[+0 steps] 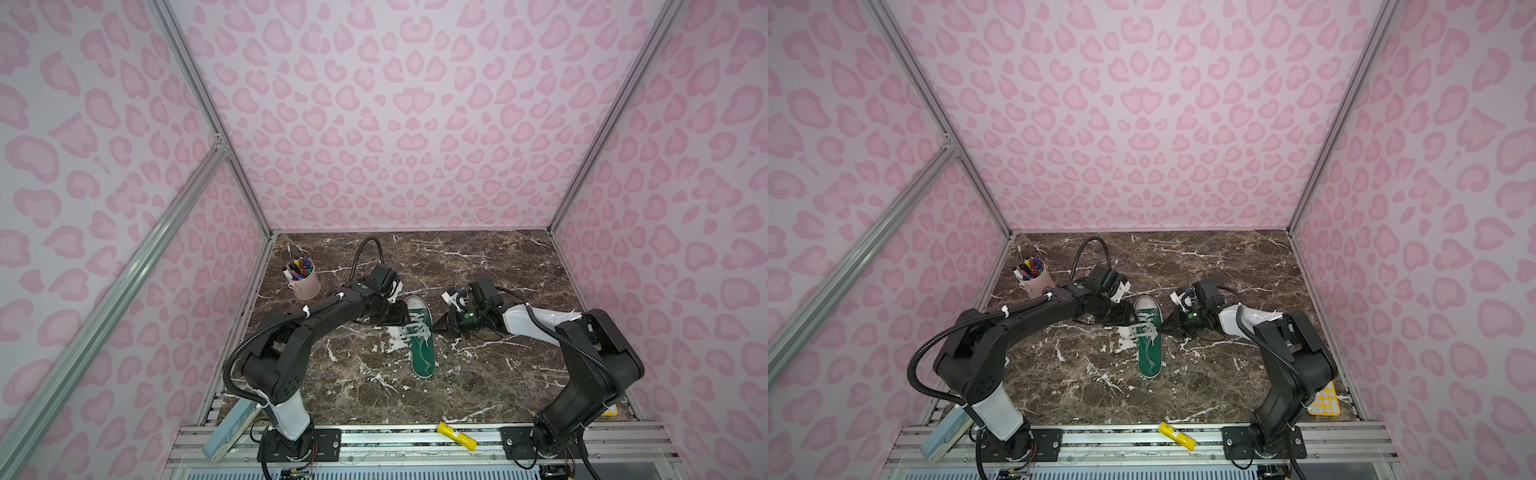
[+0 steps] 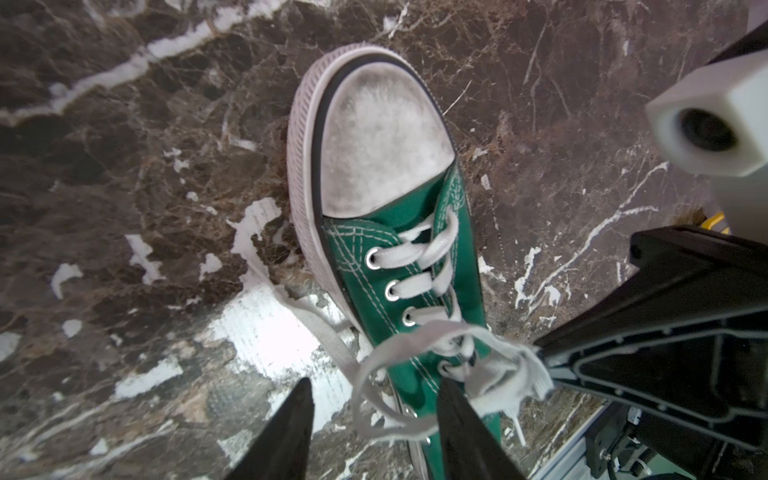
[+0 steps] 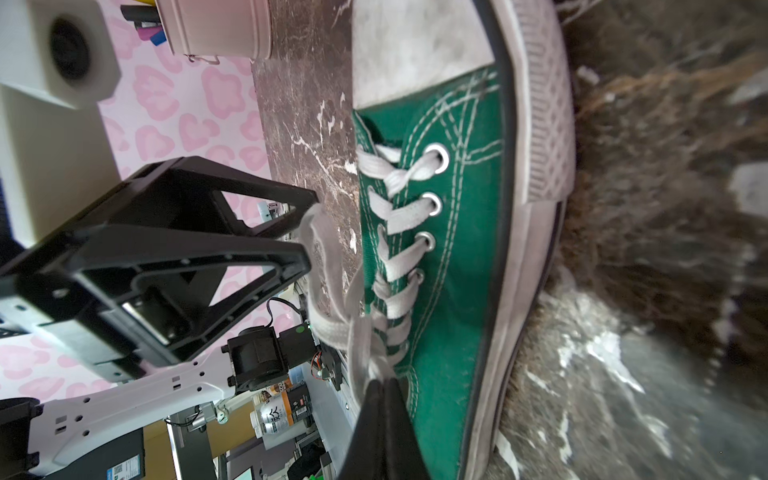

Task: Tie the shoes

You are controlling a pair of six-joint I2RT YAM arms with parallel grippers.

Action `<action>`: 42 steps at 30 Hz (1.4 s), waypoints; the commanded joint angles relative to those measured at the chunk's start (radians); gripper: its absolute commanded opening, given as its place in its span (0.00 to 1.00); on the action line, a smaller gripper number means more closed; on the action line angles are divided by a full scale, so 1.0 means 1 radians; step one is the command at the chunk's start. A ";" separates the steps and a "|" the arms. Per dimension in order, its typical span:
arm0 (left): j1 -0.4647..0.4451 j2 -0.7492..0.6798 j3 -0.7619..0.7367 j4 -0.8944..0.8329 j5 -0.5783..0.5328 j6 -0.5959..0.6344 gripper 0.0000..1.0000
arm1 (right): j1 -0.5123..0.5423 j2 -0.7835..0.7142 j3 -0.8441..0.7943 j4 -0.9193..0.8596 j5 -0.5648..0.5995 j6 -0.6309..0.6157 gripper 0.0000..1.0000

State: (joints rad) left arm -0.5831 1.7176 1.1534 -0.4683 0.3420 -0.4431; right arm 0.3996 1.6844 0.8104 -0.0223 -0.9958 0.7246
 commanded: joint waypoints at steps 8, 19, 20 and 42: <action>-0.029 -0.152 -0.063 0.024 -0.019 -0.011 0.63 | 0.007 0.022 0.002 0.042 -0.013 0.030 0.00; -0.150 -0.154 -0.067 0.030 -0.016 -0.064 0.65 | 0.007 0.044 0.019 0.041 -0.013 0.026 0.00; -0.162 -0.159 -0.071 0.031 -0.029 -0.073 0.66 | 0.007 0.043 0.019 0.039 -0.012 0.026 0.00; -0.158 -0.149 0.081 -0.187 -0.299 -0.064 0.77 | 0.015 0.040 0.007 0.047 -0.014 0.033 0.00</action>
State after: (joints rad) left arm -0.7425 1.5955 1.2320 -0.6373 0.0792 -0.5152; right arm 0.4122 1.7214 0.8227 0.0071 -1.0000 0.7525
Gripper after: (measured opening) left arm 0.769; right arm 0.049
